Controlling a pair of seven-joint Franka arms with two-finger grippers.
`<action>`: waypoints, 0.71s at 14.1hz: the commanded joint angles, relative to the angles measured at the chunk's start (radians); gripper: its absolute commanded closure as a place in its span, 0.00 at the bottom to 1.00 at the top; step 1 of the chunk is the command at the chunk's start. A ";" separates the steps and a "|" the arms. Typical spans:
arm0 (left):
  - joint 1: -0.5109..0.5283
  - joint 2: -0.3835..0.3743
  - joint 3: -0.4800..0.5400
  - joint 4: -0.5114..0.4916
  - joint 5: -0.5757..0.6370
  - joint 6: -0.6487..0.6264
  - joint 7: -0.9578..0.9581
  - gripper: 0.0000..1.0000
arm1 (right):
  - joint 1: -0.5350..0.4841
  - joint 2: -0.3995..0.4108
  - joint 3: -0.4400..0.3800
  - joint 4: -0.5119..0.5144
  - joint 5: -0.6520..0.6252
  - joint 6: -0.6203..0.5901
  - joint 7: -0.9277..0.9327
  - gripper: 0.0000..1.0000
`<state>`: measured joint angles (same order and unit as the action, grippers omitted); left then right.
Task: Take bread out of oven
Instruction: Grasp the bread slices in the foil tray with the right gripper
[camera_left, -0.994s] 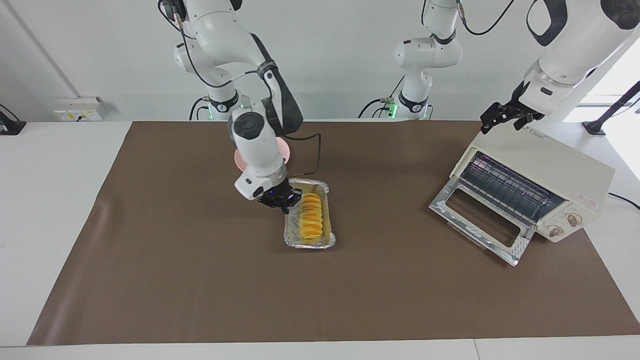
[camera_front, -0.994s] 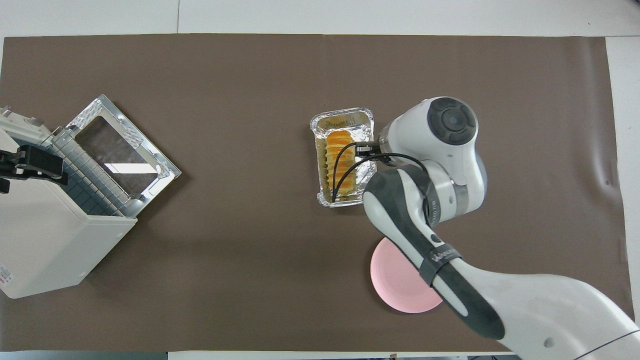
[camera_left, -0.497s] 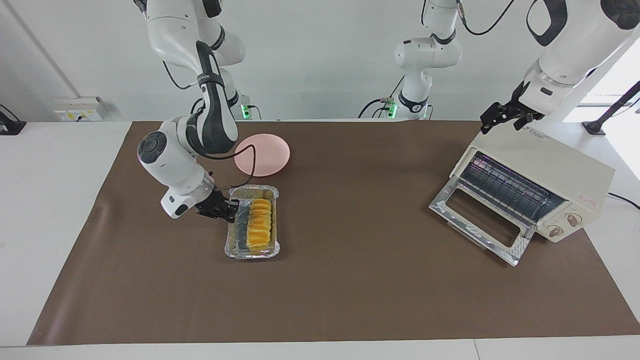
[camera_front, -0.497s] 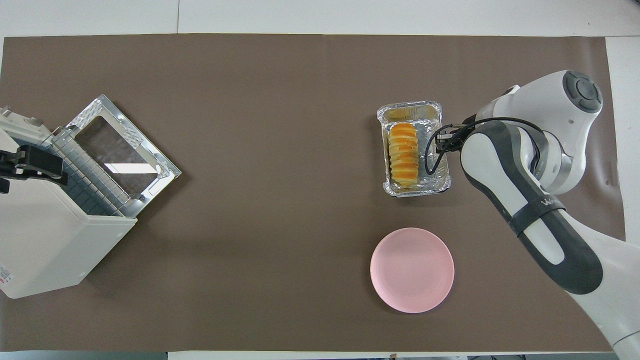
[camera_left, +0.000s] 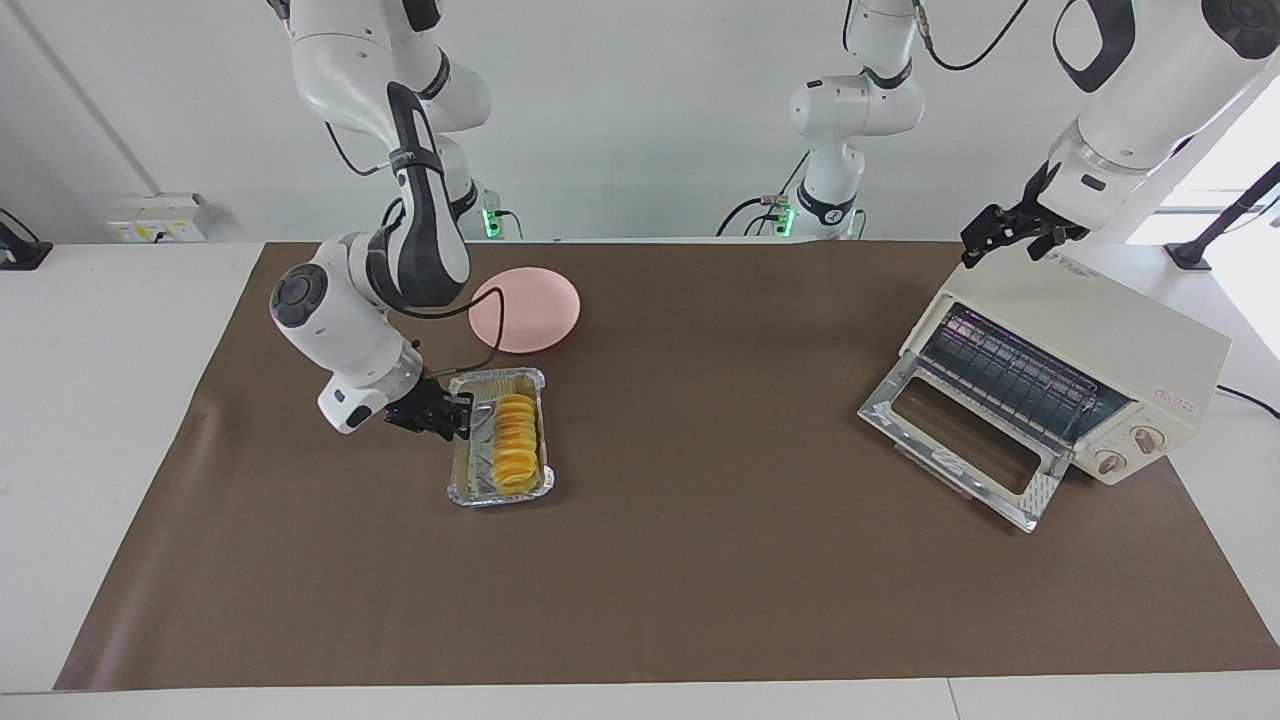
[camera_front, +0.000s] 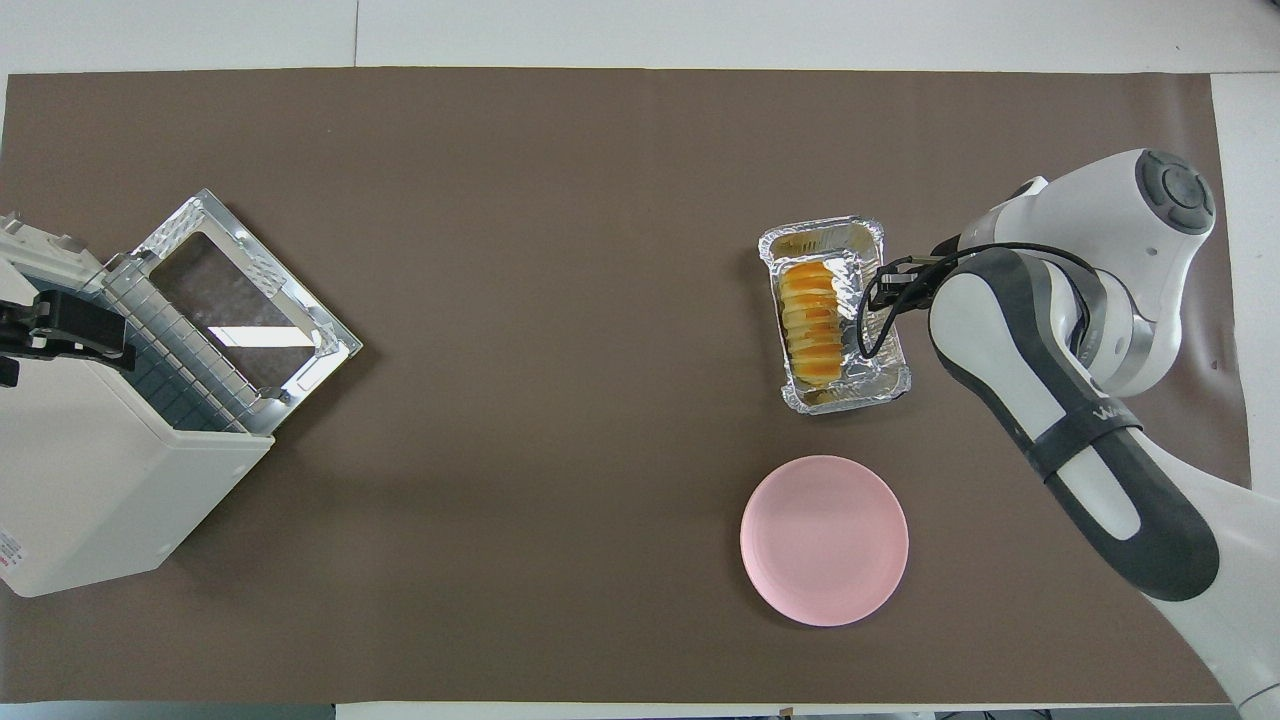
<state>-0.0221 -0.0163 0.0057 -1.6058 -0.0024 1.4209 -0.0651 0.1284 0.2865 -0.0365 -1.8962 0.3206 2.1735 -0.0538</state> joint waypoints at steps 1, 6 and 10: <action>-0.004 -0.020 0.007 -0.017 -0.008 0.012 -0.004 0.00 | 0.035 -0.010 0.006 0.069 -0.021 -0.038 0.037 0.00; -0.004 -0.020 0.007 -0.019 -0.008 0.012 -0.004 0.00 | 0.149 0.048 0.007 0.057 -0.021 0.103 0.197 0.00; -0.004 -0.020 0.007 -0.017 -0.008 0.012 -0.004 0.00 | 0.149 0.054 0.007 0.017 -0.021 0.112 0.190 0.00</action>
<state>-0.0221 -0.0163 0.0057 -1.6058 -0.0024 1.4209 -0.0651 0.2911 0.3509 -0.0372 -1.8551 0.3156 2.2676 0.1374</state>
